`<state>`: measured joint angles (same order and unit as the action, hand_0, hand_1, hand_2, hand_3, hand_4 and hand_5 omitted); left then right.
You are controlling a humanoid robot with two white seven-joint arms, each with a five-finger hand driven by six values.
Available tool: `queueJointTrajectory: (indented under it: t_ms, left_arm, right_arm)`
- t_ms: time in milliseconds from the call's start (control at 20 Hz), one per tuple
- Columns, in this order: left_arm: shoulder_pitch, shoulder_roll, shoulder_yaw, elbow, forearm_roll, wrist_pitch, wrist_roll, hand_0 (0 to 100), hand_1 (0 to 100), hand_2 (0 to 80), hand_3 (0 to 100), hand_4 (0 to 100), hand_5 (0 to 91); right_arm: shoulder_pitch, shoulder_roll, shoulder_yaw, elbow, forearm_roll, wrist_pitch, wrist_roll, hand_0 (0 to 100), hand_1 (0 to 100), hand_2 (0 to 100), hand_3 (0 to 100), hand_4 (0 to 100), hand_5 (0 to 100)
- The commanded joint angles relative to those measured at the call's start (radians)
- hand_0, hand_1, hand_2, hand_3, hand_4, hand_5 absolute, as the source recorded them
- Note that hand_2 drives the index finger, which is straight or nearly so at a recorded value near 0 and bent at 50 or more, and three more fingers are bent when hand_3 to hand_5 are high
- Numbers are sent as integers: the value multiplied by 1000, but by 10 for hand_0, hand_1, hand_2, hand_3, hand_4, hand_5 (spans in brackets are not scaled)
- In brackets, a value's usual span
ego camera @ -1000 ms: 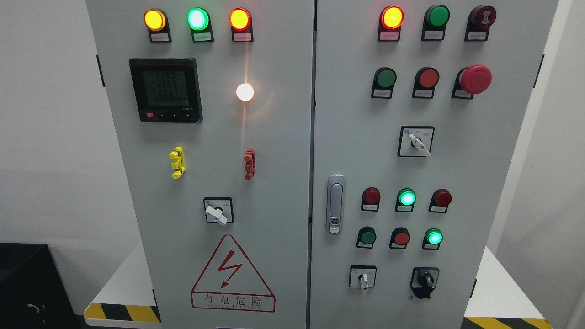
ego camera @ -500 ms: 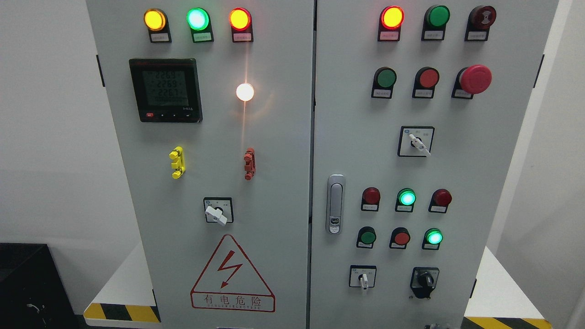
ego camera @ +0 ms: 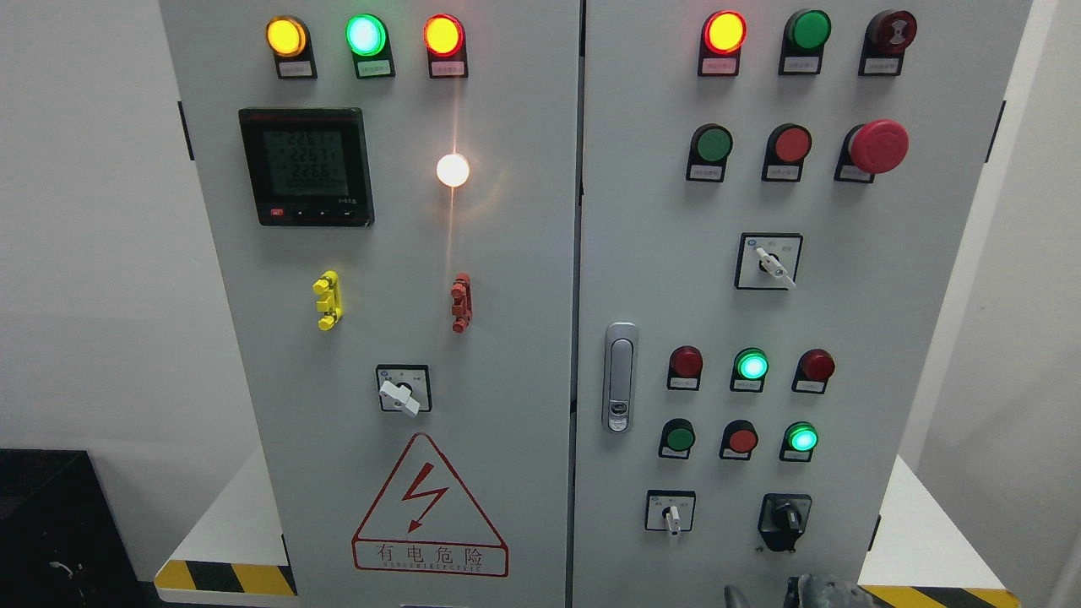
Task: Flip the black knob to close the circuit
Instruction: 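Raise the right hand up toward the black rotary knob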
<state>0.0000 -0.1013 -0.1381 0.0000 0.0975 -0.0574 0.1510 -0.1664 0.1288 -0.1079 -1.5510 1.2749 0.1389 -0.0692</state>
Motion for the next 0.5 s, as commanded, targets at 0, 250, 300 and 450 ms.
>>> queueJointTrajectory:
  t_ms: [0, 250, 300, 450]
  left_arm:
    - [23, 0, 0, -31, 1, 1, -1, 120, 556, 0, 0, 0, 0]
    - [23, 0, 0, -31, 1, 1, -1, 120, 556, 0, 0, 0, 0]
    - [23, 0, 0, -31, 1, 1, -1, 120, 556, 0, 0, 0, 0]
    - [23, 0, 0, -31, 1, 1, -1, 120, 556, 0, 0, 0, 0]
  right_arm:
    - [-19, 0, -15, -12, -2, 5, 2, 0, 0, 872, 1000, 927, 988]
    - [-27, 0, -15, -34, -3, 7, 15, 0, 0, 872, 1000, 929, 989]
    - [-31, 0, -15, -34, -5, 7, 20, 0, 0, 873, 1000, 929, 989]
    - [-41, 0, -15, -35, -5, 13, 22, 0, 0, 875, 1000, 930, 989]
